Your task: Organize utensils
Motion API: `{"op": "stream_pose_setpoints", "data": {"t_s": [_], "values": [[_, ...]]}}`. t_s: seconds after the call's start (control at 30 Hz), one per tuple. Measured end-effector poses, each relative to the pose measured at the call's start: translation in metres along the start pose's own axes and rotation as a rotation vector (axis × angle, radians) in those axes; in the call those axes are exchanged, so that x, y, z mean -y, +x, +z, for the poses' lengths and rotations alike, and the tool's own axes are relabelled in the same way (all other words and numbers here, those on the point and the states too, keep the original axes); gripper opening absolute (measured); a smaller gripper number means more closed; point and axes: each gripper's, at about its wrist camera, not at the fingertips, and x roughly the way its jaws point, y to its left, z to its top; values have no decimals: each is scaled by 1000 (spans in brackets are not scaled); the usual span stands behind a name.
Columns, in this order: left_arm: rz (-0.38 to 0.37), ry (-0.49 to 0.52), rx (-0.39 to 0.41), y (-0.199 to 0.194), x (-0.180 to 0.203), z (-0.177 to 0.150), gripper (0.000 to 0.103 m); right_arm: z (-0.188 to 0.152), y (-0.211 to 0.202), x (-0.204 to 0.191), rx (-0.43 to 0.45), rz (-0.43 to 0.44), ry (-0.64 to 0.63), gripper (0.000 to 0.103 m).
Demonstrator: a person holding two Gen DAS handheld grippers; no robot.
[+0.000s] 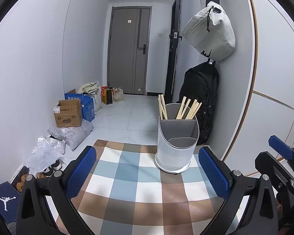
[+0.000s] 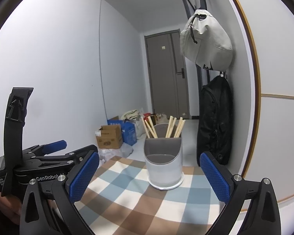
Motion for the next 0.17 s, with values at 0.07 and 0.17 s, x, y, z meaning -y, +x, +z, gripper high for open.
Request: {"op": "stream_pose_setpoints", "data": {"t_s": [0.07,0.17], "values": [[11,6,10,-1,1,0,101,0,0,0,-1,0,1,103],[14,14,18,-1,2,-1,101,0,0,-1,-1,1,2,103]]}}
